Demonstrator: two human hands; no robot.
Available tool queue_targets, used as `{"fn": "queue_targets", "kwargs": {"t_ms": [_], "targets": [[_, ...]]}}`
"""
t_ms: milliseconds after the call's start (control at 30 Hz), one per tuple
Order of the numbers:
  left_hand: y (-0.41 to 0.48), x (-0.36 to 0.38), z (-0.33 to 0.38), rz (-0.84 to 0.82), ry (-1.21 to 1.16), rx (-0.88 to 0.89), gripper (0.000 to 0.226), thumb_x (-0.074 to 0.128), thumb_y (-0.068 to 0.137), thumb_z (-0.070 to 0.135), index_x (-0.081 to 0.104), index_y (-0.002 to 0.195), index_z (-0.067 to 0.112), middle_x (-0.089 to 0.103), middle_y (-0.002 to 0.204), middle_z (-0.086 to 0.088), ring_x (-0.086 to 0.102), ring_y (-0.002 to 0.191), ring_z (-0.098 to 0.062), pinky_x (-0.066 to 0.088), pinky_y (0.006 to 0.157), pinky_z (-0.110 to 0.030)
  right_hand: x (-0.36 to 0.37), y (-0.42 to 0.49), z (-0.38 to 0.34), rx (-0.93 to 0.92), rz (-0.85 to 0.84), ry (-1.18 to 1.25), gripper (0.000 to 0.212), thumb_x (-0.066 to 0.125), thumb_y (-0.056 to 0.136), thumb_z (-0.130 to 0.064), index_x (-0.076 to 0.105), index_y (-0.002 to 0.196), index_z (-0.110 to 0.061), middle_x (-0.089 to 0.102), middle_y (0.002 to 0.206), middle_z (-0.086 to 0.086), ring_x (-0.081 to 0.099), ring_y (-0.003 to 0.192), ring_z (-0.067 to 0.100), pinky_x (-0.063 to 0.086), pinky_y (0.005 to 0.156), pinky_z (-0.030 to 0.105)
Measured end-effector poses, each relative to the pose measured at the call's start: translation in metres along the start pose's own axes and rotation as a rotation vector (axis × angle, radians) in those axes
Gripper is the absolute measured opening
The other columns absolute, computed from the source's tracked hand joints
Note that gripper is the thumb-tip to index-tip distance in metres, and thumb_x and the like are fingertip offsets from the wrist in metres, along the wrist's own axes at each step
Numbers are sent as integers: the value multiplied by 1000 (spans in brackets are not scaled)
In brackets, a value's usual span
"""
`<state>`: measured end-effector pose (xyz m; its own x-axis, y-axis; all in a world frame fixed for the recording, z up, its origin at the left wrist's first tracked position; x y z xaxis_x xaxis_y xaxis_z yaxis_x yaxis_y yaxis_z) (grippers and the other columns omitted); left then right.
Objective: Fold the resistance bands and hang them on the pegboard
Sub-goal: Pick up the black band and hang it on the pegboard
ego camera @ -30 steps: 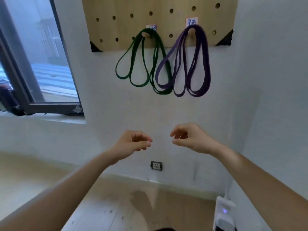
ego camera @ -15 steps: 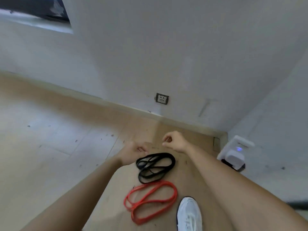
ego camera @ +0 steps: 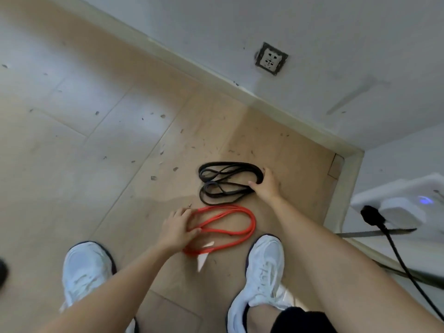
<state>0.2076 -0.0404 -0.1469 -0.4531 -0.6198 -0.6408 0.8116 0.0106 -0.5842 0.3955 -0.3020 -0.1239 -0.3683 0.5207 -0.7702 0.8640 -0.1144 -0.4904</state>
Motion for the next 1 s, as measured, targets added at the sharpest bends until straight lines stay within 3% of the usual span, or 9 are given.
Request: {"fn": "queue_targets", "kwargs": {"t_ms": [67, 200, 367, 467, 600, 667, 733, 900, 1000], "targets": [[0, 7, -9, 3, -30, 5, 66, 73, 83, 45, 52, 144, 29, 59, 134, 0, 54, 123, -28, 44, 101, -41, 7, 13, 11, 38, 31, -29, 76, 80, 84, -34, 46, 145, -5, 52, 145, 17, 47, 136, 37, 37, 114, 44], [6, 17, -21, -82, -327, -80, 49, 80, 86, 22, 65, 133, 15, 69, 123, -5, 65, 112, -22, 49, 101, -35, 15, 31, 29, 127, 8, 24, 34, 81, 78, -23, 70, 109, -11, 74, 111, 12, 68, 108, 35, 53, 96, 44], [9, 5, -28, -155, -615, -185, 25, 77, 90, 17, 72, 113, 13, 76, 101, -4, 70, 95, -20, 55, 84, -25, 10, 19, -10, 25, -132, 284, 30, 78, 82, -6, 58, 102, -14, 68, 101, 8, 64, 90, 23, 47, 76, 27], [16, -48, -23, 124, -754, -183, 13, 77, 89, 12, 72, 101, 13, 72, 89, -7, 65, 84, -20, 54, 82, -36, 4, 1, -70, -192, -300, 377, 35, 81, 79, -1, 58, 102, -14, 72, 97, 15, 67, 84, 20, 52, 73, 27], [11, -126, -4, 481, -708, -78, 54, 85, 80, 27, 59, 127, 25, 62, 113, 1, 61, 102, -14, 51, 90, -32, -5, -31, -147, -447, -458, 353, 36, 82, 74, 6, 66, 97, -17, 75, 85, 12, 69, 79, 18, 55, 82, 33], [13, -150, 10, 451, -605, 23, 86, 91, 70, 39, 44, 143, 38, 47, 135, 4, 49, 123, -13, 42, 102, -30, -6, -51, -178, -517, -560, 306, 35, 82, 76, 3, 67, 98, -19, 75, 82, 3, 69, 76, 14, 53, 79, 25], [14, -161, 25, 314, -520, 100, 93, 90, 64, 49, 44, 144, 44, 44, 143, 7, 41, 137, -11, 35, 114, -36, -8, -68, -201, -571, -634, 269, 32, 81, 77, 2, 67, 101, -16, 74, 80, 0, 68, 75, 12, 51, 75, 20], [1, -183, 62, 163, -603, 221, 13, 79, 86, 23, 73, 98, 25, 76, 98, 0, 72, 98, -14, 57, 97, -47, -32, -83, -223, -617, -613, 223, 32, 81, 79, -2, 69, 107, -12, 75, 81, -4, 69, 76, 9, 57, 79, 23], [-8, -204, 80, 173, -649, 259, 10, 76, 90, 16, 69, 96, 10, 73, 88, -17, 70, 78, -18, 57, 80, -38, -55, -88, -232, -631, -575, 218, 33, 79, 81, -2, 68, 110, -13, 76, 83, -4, 70, 80, 8, 53, 76, 16]]}}
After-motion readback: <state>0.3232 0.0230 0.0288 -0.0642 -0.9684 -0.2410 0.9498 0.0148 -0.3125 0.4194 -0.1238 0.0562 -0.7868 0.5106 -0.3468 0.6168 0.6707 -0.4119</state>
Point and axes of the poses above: each hand's wrist, its own y-axis towards the middle knuckle, its own x-axis out of the palm, z = x × y, the point moved 8 cm from there along y, towards the middle knuckle
